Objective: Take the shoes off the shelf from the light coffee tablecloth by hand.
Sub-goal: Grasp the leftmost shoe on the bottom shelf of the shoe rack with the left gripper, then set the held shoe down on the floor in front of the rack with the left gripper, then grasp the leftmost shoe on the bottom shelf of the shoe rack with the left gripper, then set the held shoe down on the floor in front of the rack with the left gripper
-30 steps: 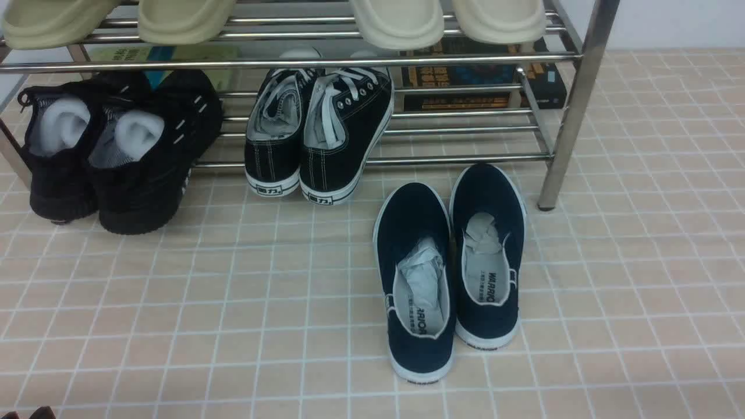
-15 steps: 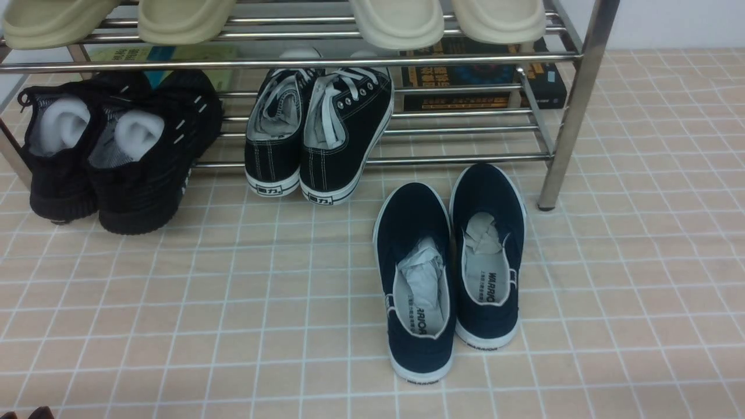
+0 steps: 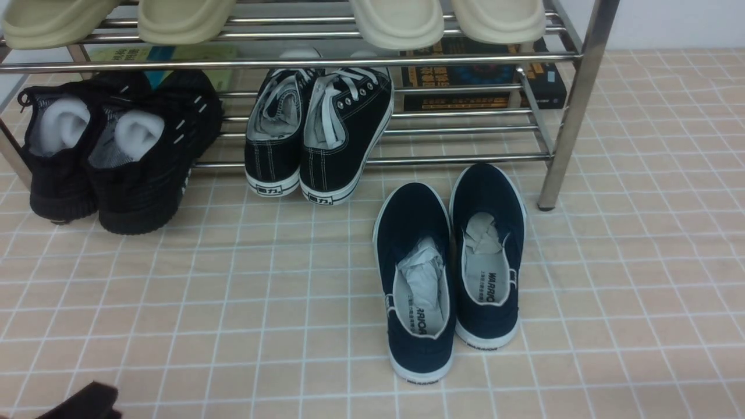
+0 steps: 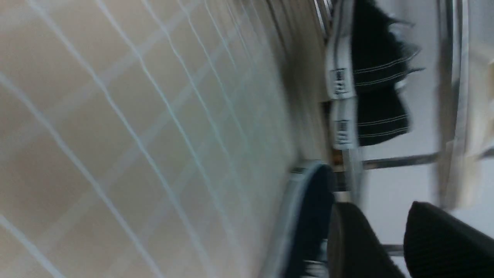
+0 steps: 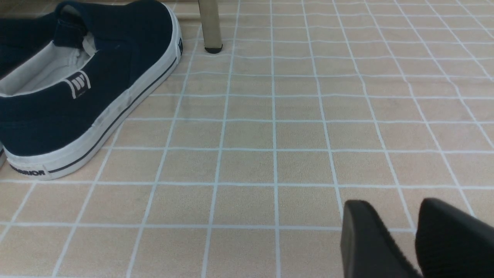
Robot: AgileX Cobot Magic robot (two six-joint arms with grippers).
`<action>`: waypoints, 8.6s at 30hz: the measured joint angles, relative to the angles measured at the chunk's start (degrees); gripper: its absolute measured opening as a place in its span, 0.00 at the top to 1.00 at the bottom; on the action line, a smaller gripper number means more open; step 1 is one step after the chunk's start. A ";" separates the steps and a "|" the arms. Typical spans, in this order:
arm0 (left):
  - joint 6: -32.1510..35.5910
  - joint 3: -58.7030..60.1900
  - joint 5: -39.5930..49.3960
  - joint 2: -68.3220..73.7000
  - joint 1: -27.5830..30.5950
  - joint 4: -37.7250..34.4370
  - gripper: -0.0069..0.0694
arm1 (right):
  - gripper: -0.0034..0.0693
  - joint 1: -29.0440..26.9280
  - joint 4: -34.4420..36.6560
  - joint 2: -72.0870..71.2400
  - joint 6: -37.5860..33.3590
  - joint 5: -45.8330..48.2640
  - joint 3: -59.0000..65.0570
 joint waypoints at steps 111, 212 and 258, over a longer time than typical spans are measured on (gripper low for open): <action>49.31 -63.05 42.94 71.17 0.00 28.53 0.90 | 0.62 -0.17 0.00 0.00 0.00 0.00 0.00; 37.24 -83.62 31.06 93.88 20.98 25.19 0.18 | 0.62 -0.17 0.00 0.00 0.04 0.00 0.00; 44.54 -83.51 32.35 95.84 15.60 30.14 0.89 | 0.62 -0.17 0.00 0.00 -0.01 0.00 0.00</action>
